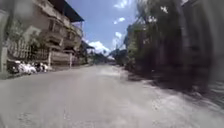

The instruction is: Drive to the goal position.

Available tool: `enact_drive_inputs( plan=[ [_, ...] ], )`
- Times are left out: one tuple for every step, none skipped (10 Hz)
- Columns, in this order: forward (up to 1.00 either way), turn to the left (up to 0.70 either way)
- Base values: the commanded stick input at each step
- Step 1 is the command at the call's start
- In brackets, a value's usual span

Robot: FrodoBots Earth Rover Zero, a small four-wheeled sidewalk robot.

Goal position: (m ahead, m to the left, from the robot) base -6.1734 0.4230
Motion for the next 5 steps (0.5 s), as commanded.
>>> enact_drive_inputs(
  plan=[
    [0.77,-0.37],
    [0.78,-0.34],
    [0.77,-0.37],
    [0.78,-0.31],
    [0.78,-0.31]
  ],
)
